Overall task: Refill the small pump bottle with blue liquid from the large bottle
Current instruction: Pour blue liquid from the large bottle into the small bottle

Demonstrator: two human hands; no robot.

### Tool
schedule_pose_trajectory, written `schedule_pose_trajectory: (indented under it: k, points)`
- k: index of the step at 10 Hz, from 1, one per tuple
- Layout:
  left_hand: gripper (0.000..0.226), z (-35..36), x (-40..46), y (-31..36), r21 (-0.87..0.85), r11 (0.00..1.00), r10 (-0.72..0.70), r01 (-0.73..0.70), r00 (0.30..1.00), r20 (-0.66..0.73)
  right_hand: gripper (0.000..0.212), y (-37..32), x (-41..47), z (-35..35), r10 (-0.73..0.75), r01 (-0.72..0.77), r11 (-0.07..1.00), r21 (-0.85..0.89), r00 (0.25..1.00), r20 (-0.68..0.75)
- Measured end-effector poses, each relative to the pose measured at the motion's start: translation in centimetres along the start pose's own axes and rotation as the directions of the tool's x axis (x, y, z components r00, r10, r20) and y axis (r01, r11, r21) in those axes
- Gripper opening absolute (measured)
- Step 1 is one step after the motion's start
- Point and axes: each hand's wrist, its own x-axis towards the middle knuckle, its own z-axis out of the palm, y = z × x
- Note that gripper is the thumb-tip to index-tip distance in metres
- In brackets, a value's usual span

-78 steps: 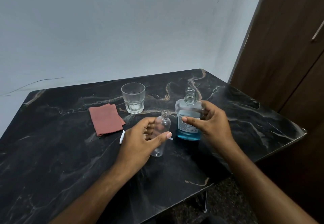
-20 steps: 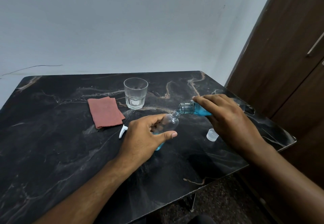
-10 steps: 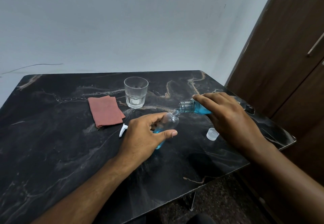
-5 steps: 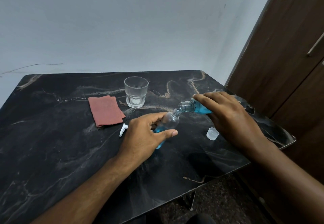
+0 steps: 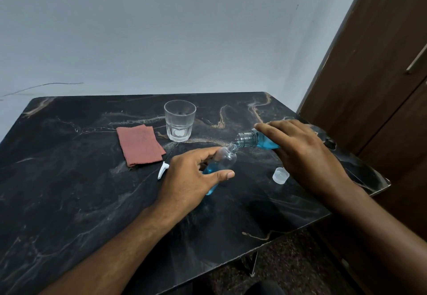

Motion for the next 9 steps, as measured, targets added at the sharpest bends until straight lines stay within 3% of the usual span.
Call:
schedule_pose_trajectory:
  k: [9]
  points:
    - [0.053, -0.01, 0.02, 0.11, 0.021, 1.000, -0.004, 0.004, 1.000, 0.003, 0.058, 0.09, 0.04, -0.03, -0.013, 0.013, 1.000, -0.026, 1.000, 0.002]
